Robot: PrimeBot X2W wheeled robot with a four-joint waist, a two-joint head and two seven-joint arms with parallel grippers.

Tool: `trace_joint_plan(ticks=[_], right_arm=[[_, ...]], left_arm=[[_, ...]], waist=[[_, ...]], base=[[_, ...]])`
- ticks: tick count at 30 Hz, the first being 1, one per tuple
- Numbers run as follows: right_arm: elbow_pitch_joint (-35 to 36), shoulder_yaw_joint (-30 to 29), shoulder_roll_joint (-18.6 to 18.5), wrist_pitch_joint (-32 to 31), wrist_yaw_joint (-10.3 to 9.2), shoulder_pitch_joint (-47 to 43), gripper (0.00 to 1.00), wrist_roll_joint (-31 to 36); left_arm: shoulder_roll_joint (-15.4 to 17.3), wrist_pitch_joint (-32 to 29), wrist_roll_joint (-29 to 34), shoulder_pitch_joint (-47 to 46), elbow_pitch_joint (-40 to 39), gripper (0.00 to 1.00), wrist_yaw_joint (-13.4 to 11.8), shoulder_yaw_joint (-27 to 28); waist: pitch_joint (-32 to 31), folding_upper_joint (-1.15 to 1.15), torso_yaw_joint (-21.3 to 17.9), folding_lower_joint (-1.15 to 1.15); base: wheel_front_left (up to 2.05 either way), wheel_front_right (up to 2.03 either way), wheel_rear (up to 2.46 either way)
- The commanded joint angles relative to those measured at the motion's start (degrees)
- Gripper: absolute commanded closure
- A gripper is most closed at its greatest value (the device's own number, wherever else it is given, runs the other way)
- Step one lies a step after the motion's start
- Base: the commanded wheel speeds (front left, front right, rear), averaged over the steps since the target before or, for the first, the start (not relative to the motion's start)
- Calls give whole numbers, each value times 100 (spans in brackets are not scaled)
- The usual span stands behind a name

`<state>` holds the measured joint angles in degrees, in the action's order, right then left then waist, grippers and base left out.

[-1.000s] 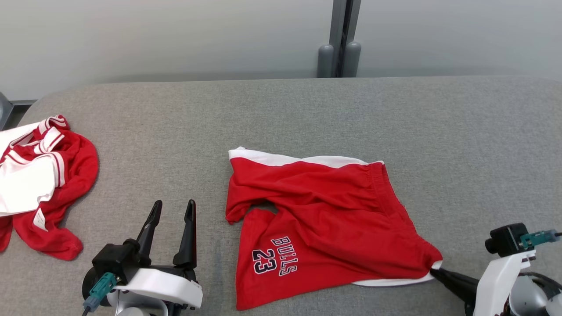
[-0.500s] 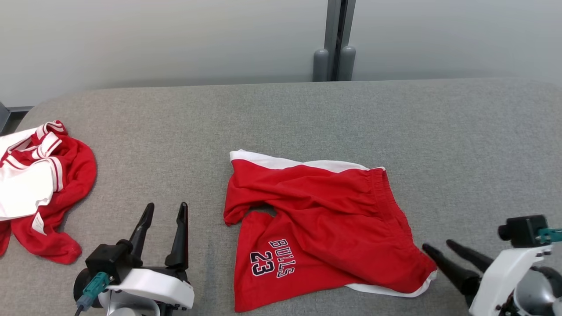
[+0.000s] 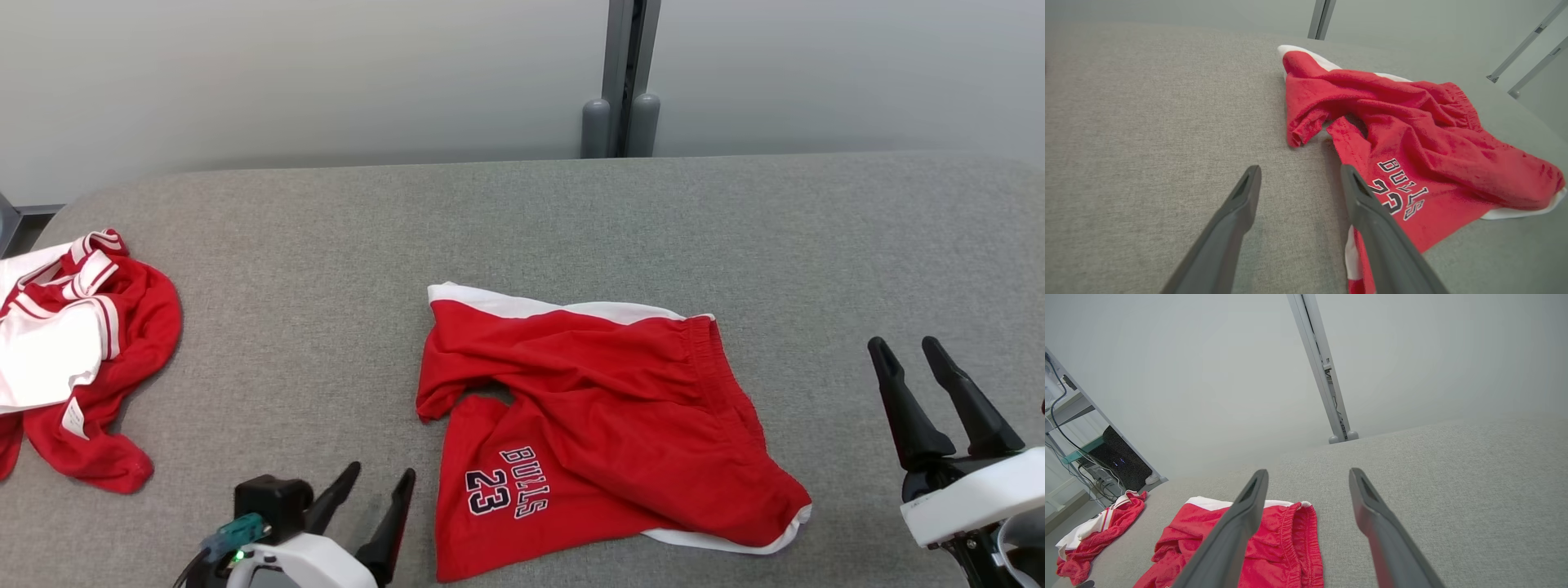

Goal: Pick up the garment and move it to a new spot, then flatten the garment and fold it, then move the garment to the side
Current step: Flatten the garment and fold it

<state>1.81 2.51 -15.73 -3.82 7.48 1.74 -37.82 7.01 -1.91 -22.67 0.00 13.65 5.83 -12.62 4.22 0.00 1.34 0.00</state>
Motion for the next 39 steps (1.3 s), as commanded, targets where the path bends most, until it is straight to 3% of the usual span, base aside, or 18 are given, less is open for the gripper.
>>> trace_joint_plan(ticks=[1,11,12,15,16,18,26,39], right_arm=[[-19,-67,85,238,3,12,0,140],[-372,-100,430,942,3,208,0,477],[-406,-87,439,968,3,222,0,478],[-516,-42,449,1039,2,277,0,483],[-545,-29,457,1059,3,283,0,479],[-578,-33,457,1071,2,295,0,485],[-740,2,479,1202,3,428,0,507],[-928,116,480,1169,2,528,0,485]], left_arm=[[73,-320,-147,64,-169,0,60,-104],[415,-1888,-794,365,-840,0,151,-695],[441,-1971,-814,381,-858,10,154,-734],[473,-2122,-922,397,-895,61,160,-806],[499,-2148,-943,390,-911,95,161,-810],[516,-2155,-968,380,-924,100,162,-817],[635,-2026,-1026,183,-1015,100,165,-707],[890,-1861,-1381,-236,-1155,100,15,-37]], waist=[[23,0,12,0],[178,0,-66,0],[191,0,-84,0],[240,0,-134,0],[259,0,-150,0],[275,0,-162,0],[384,0,-223,0],[394,0,-339,0]], base=[[0,0,0],[0,0,0],[0,0,0],[0,0,0],[0,0,0],[0,0,0],[0,0,0],[0,0,0]])
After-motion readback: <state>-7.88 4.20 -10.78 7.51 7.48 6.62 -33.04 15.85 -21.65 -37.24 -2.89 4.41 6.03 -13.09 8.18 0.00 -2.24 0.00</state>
